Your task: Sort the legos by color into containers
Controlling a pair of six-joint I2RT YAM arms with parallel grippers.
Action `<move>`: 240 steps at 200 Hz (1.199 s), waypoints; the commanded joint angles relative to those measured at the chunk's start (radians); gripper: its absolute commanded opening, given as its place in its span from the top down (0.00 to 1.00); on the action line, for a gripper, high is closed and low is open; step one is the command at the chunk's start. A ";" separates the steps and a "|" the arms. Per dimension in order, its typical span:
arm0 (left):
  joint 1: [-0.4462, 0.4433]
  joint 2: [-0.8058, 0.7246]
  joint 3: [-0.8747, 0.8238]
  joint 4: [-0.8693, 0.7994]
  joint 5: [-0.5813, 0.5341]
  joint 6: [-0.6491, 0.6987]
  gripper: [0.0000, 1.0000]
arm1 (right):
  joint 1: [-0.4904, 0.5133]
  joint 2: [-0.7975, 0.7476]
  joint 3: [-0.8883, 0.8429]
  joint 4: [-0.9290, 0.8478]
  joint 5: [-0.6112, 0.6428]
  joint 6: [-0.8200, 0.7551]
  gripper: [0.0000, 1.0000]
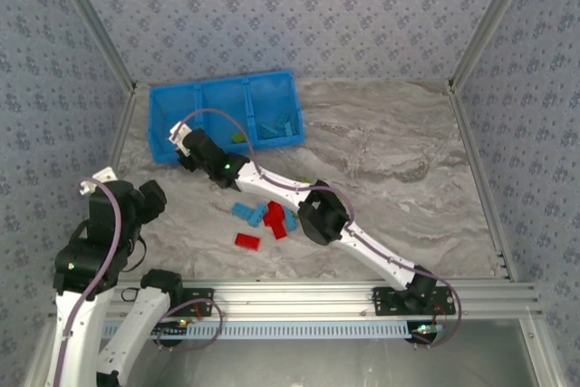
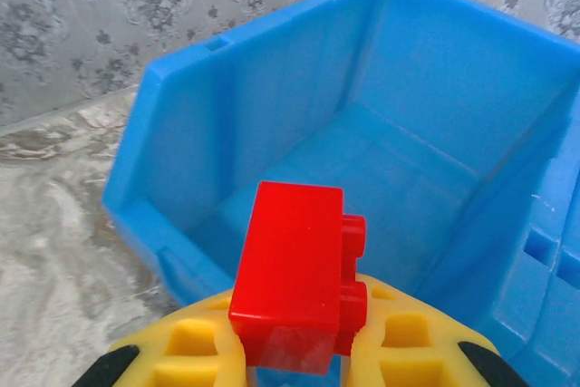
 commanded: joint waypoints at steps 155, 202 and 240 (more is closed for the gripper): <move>0.008 0.089 -0.059 0.050 0.266 -0.015 0.13 | -0.027 -0.508 -0.378 -0.145 0.023 0.115 0.34; -0.100 0.201 -0.167 0.163 0.481 -0.193 0.16 | -0.098 -1.082 -0.990 -0.276 -0.061 0.185 0.22; -0.529 0.386 -0.256 0.280 0.293 -0.393 0.13 | -0.092 -1.409 -1.228 -0.534 -0.106 0.278 0.03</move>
